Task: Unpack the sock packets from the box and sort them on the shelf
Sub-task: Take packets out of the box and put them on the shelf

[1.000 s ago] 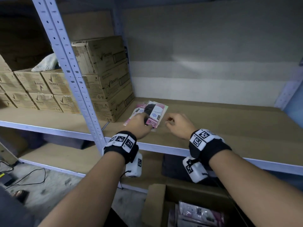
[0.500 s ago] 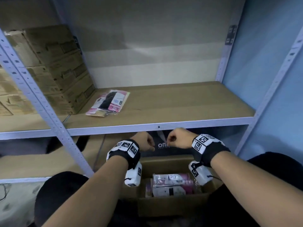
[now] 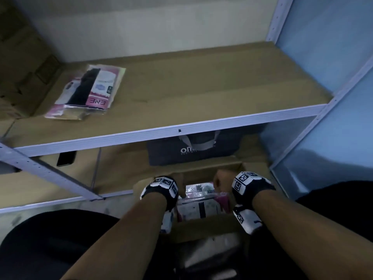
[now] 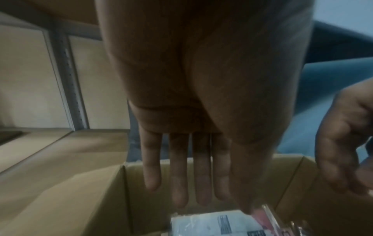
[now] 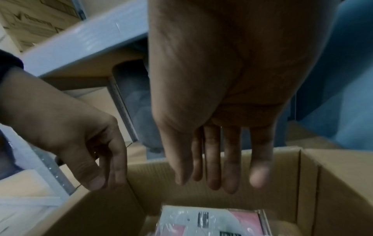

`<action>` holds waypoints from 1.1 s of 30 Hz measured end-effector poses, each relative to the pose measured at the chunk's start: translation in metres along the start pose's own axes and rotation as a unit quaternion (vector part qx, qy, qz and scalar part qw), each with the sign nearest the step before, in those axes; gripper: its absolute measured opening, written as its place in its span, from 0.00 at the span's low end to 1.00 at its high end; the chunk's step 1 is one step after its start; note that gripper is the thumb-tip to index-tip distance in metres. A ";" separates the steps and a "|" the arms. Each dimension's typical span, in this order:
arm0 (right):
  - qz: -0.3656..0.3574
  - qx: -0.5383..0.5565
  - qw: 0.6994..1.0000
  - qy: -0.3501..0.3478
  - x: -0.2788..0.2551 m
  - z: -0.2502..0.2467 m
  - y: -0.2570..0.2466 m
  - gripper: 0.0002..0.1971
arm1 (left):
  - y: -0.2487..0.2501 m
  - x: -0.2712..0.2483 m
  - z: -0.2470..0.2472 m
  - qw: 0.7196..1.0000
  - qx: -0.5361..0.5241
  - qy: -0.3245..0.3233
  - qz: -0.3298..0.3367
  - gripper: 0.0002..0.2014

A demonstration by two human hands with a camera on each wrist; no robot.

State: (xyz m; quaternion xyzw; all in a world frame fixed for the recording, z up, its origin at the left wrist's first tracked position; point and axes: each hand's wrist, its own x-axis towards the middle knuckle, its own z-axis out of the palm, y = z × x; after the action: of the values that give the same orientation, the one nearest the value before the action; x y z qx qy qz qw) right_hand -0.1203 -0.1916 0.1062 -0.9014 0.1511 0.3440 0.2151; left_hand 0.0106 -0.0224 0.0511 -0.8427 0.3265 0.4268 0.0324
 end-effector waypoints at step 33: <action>-0.073 -0.098 0.981 -0.153 0.119 0.089 0.026 0.16 | -0.043 0.032 -0.009 0.991 -0.134 -0.017 0.000 0.10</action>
State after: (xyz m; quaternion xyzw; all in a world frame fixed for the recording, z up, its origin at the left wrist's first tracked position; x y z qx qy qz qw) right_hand -0.0948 -0.1851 -0.0425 -0.8633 0.0161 0.4746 0.1711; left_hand 0.0558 -0.0081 0.0237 -0.8324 0.2657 0.4805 -0.0749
